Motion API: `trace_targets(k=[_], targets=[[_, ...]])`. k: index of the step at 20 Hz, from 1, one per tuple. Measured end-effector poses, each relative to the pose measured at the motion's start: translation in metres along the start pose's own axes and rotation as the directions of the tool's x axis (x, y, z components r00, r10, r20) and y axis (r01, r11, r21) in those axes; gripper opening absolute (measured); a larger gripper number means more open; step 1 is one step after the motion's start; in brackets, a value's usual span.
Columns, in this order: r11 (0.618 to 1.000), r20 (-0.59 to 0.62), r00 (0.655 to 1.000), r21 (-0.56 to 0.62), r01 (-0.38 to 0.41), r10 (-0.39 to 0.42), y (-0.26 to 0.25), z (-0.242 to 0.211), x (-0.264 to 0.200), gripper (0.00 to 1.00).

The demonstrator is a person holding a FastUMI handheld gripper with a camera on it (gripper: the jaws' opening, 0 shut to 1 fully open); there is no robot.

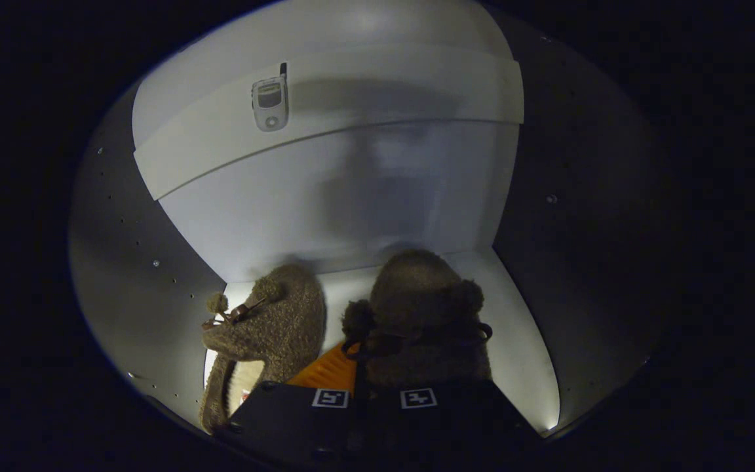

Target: Open the shoe cabinet door, grab the shoes and put them into the shoe cabinet, then close the shoe cabinet door.

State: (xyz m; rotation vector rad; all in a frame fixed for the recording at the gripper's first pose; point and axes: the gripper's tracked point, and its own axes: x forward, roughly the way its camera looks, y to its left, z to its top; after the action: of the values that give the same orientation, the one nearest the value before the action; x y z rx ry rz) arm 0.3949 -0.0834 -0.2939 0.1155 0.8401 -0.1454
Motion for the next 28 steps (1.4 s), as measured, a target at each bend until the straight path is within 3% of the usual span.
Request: trace_targets(k=[1, 2, 6, 10, 12, 15, 20, 25, 28], targets=[[1.0, 0.013, 1.0, -0.009, 0.006, -0.006, 0.0, -0.001, -0.007, 0.14], [1.0, 0.038, 0.999, -0.012, 0.01, -0.01, 0.001, 0.001, -0.017, 0.28], [1.0, 0.144, 0.99, 0.026, -0.013, 0.009, 0.006, -0.003, -0.069, 0.63], [0.999, 0.299, 0.954, -0.003, -0.034, 0.034, 0.016, -0.001, -0.14, 0.98], [0.996, 0.409, 0.908, -0.039, -0.078, 0.087, 0.033, -0.003, -0.184, 0.99], [0.986, 0.567, 0.806, -0.08, -0.149, 0.168, 0.051, -0.018, -0.273, 0.98], [0.972, 0.707, 0.67, -0.123, -0.2, 0.227, 0.038, -0.068, -0.427, 0.98], [0.97, 0.815, 0.539, -0.112, -0.217, 0.214, -0.011, -0.107, -0.552, 0.98], [0.982, 0.842, 0.515, -0.086, -0.166, 0.161, -0.052, -0.119, -0.594, 0.98]])
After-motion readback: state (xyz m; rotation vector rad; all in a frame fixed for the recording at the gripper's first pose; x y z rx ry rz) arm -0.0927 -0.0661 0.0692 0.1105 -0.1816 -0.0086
